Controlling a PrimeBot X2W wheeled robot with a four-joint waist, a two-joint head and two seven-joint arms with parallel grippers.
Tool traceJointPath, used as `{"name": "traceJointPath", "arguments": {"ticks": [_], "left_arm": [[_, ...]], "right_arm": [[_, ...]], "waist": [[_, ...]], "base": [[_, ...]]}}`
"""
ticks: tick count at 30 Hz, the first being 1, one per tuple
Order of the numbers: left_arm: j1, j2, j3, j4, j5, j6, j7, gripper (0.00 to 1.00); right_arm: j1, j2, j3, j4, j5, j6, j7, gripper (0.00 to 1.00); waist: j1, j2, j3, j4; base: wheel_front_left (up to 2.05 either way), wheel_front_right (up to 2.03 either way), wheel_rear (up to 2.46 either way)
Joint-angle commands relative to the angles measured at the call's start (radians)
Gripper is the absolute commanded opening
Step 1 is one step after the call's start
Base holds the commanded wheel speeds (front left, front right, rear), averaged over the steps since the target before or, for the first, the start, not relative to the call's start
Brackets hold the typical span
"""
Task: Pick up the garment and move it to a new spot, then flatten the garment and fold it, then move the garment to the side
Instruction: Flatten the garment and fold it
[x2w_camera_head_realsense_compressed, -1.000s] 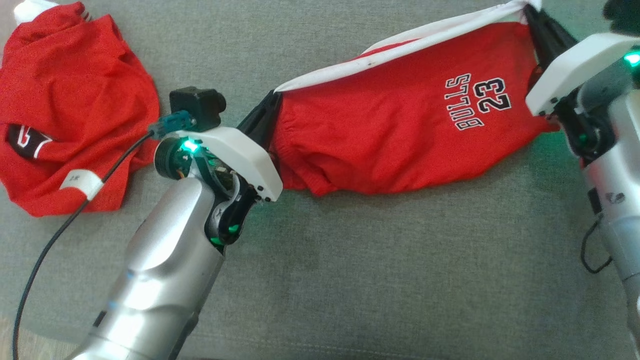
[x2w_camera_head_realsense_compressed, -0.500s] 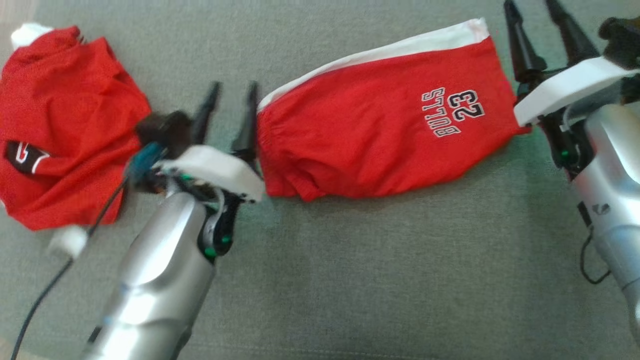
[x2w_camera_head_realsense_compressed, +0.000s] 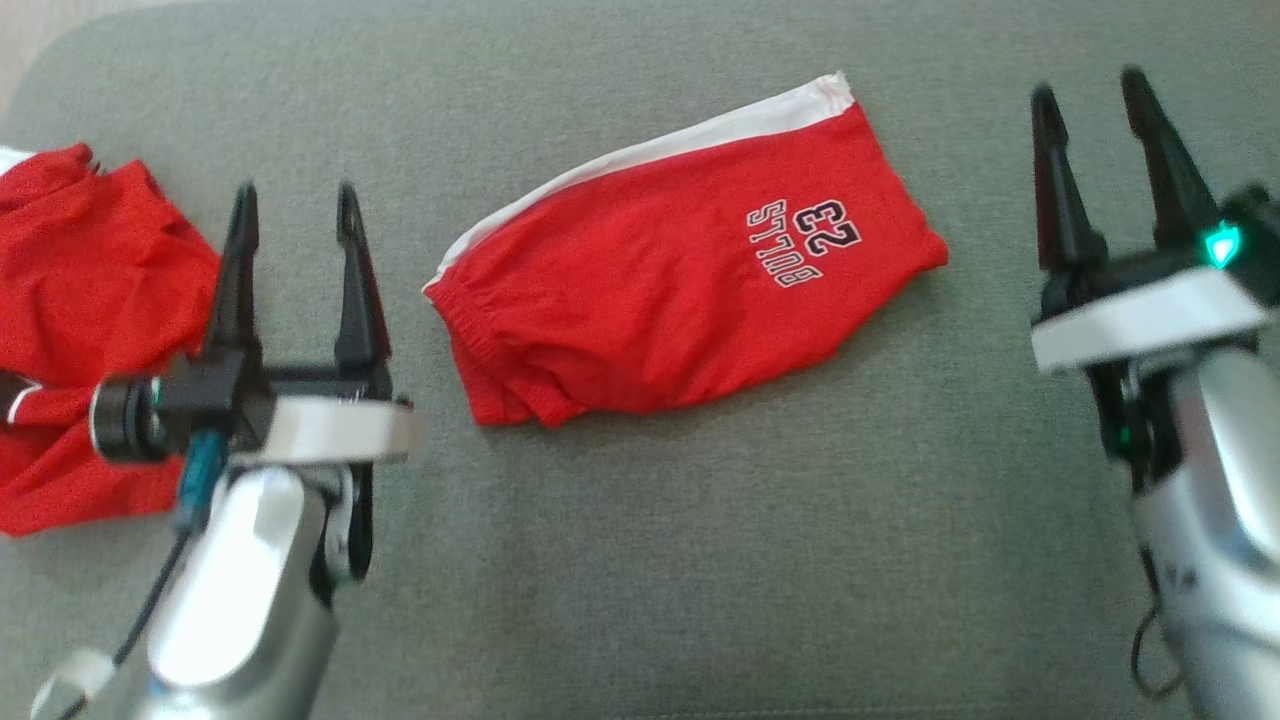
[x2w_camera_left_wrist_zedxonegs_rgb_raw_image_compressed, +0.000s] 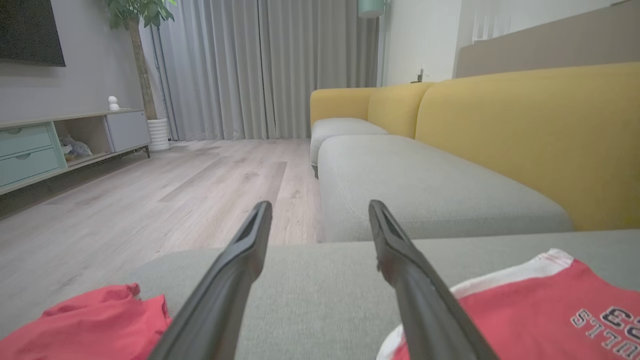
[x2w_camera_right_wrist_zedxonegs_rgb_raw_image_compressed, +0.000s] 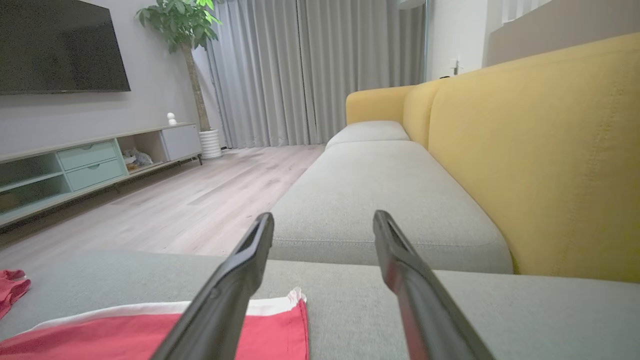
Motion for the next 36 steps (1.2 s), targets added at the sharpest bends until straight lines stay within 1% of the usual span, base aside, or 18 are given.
{"name": "traceJointPath", "arguments": {"ticks": [1,4,8,9,16,25,33,36], "left_arm": [[0.024,0.041,0.041,-0.03,0.011,0.011,-0.005,1.0],[0.067,0.058,0.038,-0.018,0.01,0.009,-0.001,1.0],[0.112,0.073,0.033,-0.002,0.002,0.01,0.021,1.0],[0.112,0.073,0.033,-0.002,0.002,0.01,0.021,1.0],[0.148,0.089,0.025,0.004,-0.013,0.009,0.068,1.0],[0.158,0.095,0.026,0.001,-0.028,0.014,0.087,1.0],[0.15,0.094,0.022,-0.003,-0.033,0.017,0.085,1.0],[0.142,0.089,0.019,-0.007,-0.035,0.017,0.081,1.0]], "right_arm": [[0.06,0.024,-0.024,-0.1,-0.028,-0.001,0.031,1.0],[0.168,0.065,-0.068,-0.204,-0.058,-0.001,0.095,1.0],[0.29,0.111,-0.098,-0.315,-0.083,-0.001,0.168,1.0],[0.29,0.111,-0.098,-0.315,-0.083,-0.001,0.168,1.0],[0.416,0.148,-0.127,-0.43,-0.101,-0.001,0.251,1.0],[0.447,0.165,-0.137,-0.48,-0.113,-0.001,0.284,1.0],[0.445,0.162,-0.148,-0.488,-0.116,-0.001,0.293,1.0],[0.442,0.152,-0.161,-0.478,-0.11,-0.001,0.303,1.0]], "waist": [[0.0001,0.0,-0.012,-0.014],[0.0001,0.0,-0.026,-0.027],[0.0001,0.0,-0.046,-0.041],[0.0001,0.0,-0.046,-0.041],[0.0001,0.0,-0.061,-0.048],[0.0001,0.0,-0.064,-0.053],[0.0001,0.0,-0.056,-0.048],[0.0001,0.0,-0.048,-0.036]], "base": [[0.0,0.0,0.0],[0.0,0.0,0.0],[0.0,0.0,0.0],[0.0,0.0,0.0],[0.0,0.0,0.0],[0.0,0.0,0.0],[0.0,0.0,0.0],[0.0,0.0,0.0]]}}
